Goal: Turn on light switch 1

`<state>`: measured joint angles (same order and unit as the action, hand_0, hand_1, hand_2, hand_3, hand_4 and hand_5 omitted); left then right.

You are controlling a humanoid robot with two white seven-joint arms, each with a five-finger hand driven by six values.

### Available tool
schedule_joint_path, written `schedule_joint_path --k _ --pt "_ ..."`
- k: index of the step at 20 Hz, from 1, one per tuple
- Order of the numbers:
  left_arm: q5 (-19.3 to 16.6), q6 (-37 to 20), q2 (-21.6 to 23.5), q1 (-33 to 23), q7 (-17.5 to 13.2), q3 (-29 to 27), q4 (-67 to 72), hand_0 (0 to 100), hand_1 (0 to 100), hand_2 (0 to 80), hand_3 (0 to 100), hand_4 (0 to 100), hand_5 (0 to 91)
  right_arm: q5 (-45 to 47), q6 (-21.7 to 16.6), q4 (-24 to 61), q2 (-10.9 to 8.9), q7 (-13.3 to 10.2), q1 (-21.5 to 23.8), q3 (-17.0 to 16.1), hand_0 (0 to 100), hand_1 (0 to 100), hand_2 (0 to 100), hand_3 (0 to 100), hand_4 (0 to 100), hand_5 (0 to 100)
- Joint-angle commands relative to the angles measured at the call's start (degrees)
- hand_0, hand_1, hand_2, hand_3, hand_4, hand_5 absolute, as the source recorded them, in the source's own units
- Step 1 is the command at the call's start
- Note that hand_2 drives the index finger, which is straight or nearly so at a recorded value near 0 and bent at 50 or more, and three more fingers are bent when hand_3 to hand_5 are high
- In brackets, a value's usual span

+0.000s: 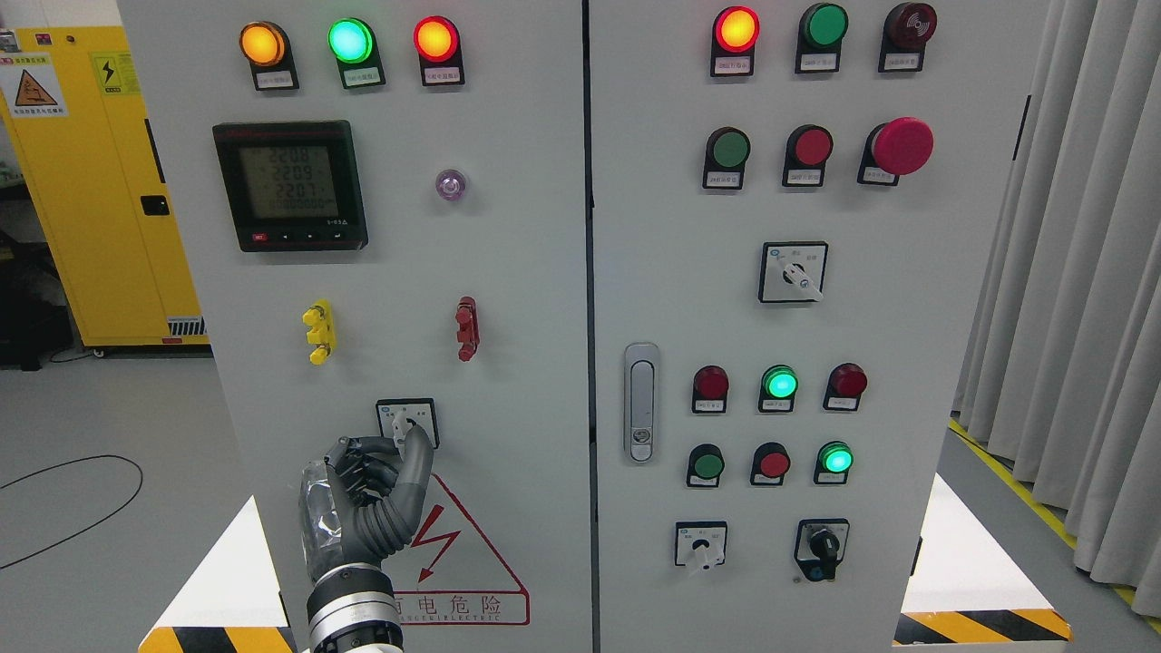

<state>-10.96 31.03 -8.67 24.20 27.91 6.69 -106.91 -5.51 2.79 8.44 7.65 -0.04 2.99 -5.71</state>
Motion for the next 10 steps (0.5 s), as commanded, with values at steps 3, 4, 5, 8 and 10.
schedule_joint_path --k 3,4,5,8,10 --pt "0.1 -0.2 0.0 0.1 -0.1 0.0 0.5 31 60 60.8 90 90 82.2 0.0 0.0 0.0 0.00 0.0 0.0 0.0 0 50 4 0 0 0" --pt "0.1 -0.2 0.0 0.1 -0.1 0.0 0.5 28 59 60.9 90 90 82.2 0.1 0.0 0.0 0.00 0.0 0.0 0.0 0 50 4 0 0 0" --pt "0.1 -0.2 0.0 0.1 -0.1 0.0 0.5 28 59 60.9 90 90 82.2 0.0 0.0 0.0 0.00 0.0 0.0 0.0 0 50 4 0 0 0" --pt "0.1 -0.2 0.0 0.1 -0.1 0.0 0.5 25 58 60.9 90 90 82.2 0.1 0.0 0.0 0.00 0.0 0.0 0.0 0 50 4 0 0 0" --pt "0.1 -0.2 0.0 0.1 -0.1 0.0 0.5 24 58 60.9 90 90 82.2 0.0 0.0 0.0 0.00 0.0 0.0 0.0 0 50 4 0 0 0"
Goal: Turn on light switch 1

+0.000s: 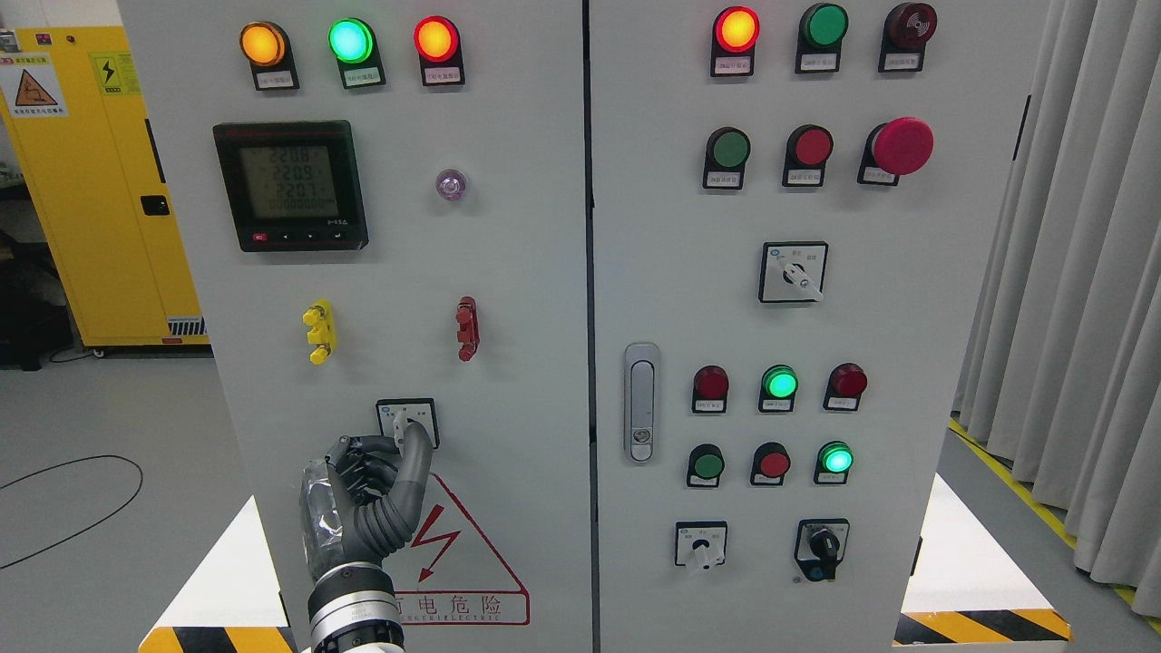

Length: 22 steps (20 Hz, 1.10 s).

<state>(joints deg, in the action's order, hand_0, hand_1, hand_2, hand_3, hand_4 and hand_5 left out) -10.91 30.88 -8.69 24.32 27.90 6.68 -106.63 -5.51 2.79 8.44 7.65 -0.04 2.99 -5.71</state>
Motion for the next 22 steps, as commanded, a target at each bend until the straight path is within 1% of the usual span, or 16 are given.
schedule_joint_path --k 1,4,9,17,22 --pt "0.0 0.0 0.0 0.0 0.0 0.0 0.2 24 58 60.9 90 90 82.2 0.0 0.0 0.0 0.00 0.0 0.0 0.0 0 50 4 0 0 0" --pt "0.0 0.0 0.0 0.0 0.0 0.0 0.3 24 59 60.9 90 90 82.2 0.0 0.0 0.0 0.00 0.0 0.0 0.0 0 50 4 0 0 0" --pt "0.0 0.0 0.0 0.0 0.0 0.0 0.4 36 60 60.9 90 90 82.3 0.0 0.0 0.0 0.00 0.0 0.0 0.0 0 50 4 0 0 0" --pt "0.0 0.0 0.0 0.1 -0.1 0.0 0.4 42 61 61.0 90 91 82.3 0.1 0.0 0.0 0.00 0.0 0.0 0.0 0 50 4 0 0 0" --pt "0.0 0.0 0.0 0.1 -0.1 0.0 0.4 47 60 61.0 91 91 82.3 0.0 0.0 0.0 0.00 0.0 0.0 0.0 0 50 4 0 0 0"
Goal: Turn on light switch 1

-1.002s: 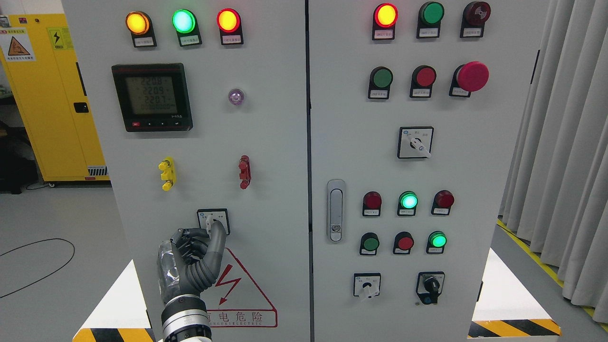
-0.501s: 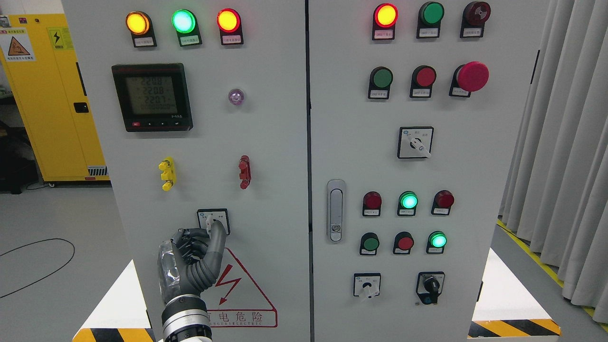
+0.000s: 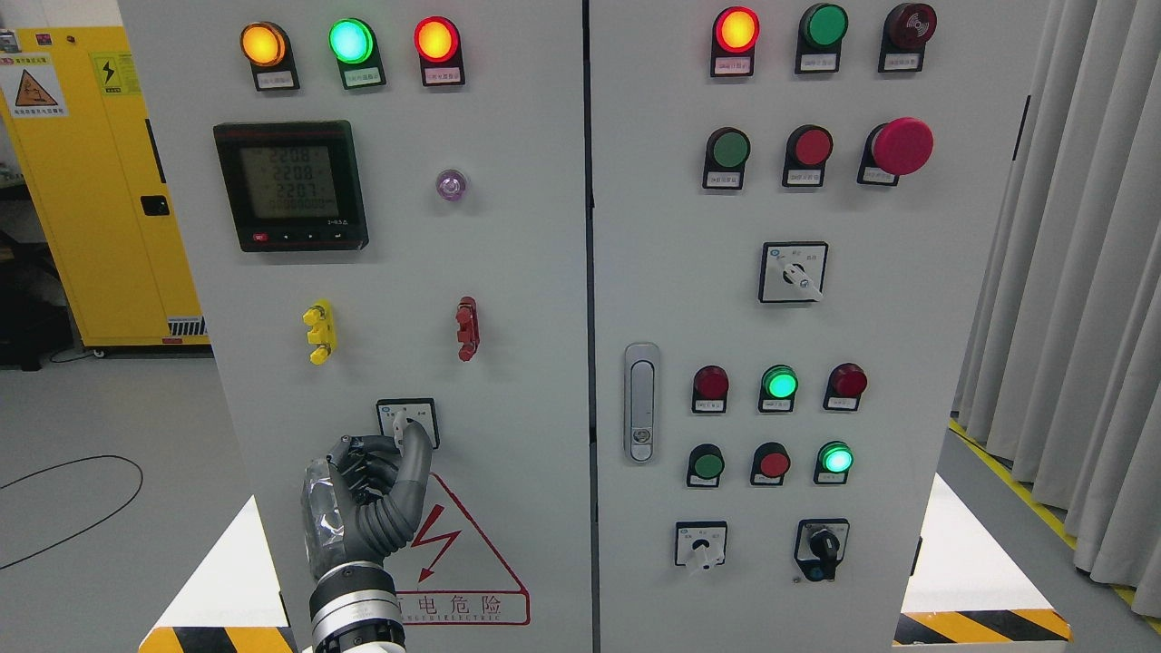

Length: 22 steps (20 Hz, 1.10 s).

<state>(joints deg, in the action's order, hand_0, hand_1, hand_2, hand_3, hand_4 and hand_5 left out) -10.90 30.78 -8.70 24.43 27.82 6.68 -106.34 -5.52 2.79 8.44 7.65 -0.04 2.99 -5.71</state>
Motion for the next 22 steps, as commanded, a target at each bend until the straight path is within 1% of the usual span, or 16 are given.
schedule_joint_path --k 1,9,22 --pt "0.0 0.1 0.0 0.0 -0.1 0.0 0.1 49 60 61.0 91 91 82.3 0.1 0.0 0.0 0.00 0.0 0.0 0.0 0 50 4 0 0 0" --pt "0.1 0.1 0.0 0.0 -0.1 0.0 0.1 56 58 61.4 91 91 82.4 0.1 0.0 0.0 0.00 0.0 0.0 0.0 0 50 4 0 0 0" --pt "0.1 0.1 0.0 0.1 -0.2 0.0 0.4 59 57 64.0 91 91 82.5 0.0 0.0 0.0 0.00 0.0 0.0 0.0 0 50 4 0 0 0"
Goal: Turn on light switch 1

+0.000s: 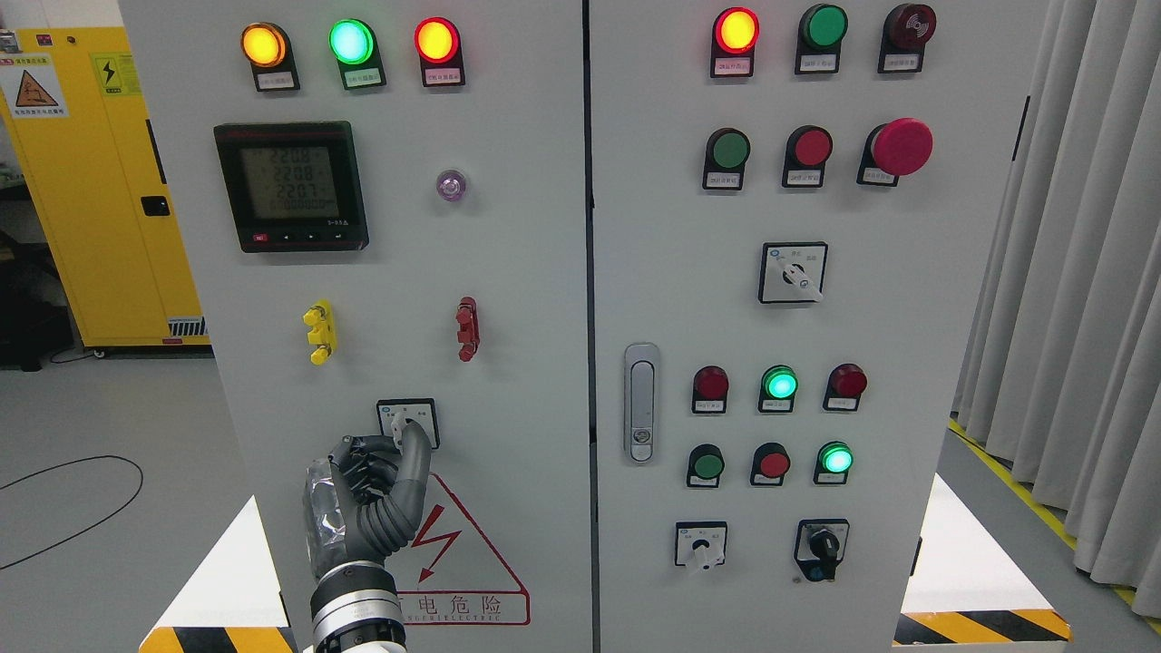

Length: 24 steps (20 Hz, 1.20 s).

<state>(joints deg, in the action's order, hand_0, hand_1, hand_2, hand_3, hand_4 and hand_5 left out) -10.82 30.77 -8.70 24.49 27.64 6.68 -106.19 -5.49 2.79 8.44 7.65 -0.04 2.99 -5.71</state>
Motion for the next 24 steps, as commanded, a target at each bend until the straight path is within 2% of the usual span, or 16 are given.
schedule_joint_path --k 1,13,24 --pt "0.0 0.1 0.0 0.0 0.0 0.0 0.3 59 57 64.4 91 91 82.5 0.0 0.0 0.0 0.00 0.0 0.0 0.0 0 50 4 0 0 0" --pt "0.1 0.1 0.0 0.0 0.0 0.0 0.3 59 56 65.5 92 91 82.7 0.0 0.0 0.0 0.00 0.0 0.0 0.0 0 50 4 0 0 0" --pt "0.3 0.1 0.0 0.0 -0.1 0.0 0.3 72 54 65.7 93 91 83.3 0.0 0.0 0.0 0.00 0.0 0.0 0.0 0 50 4 0 0 0"
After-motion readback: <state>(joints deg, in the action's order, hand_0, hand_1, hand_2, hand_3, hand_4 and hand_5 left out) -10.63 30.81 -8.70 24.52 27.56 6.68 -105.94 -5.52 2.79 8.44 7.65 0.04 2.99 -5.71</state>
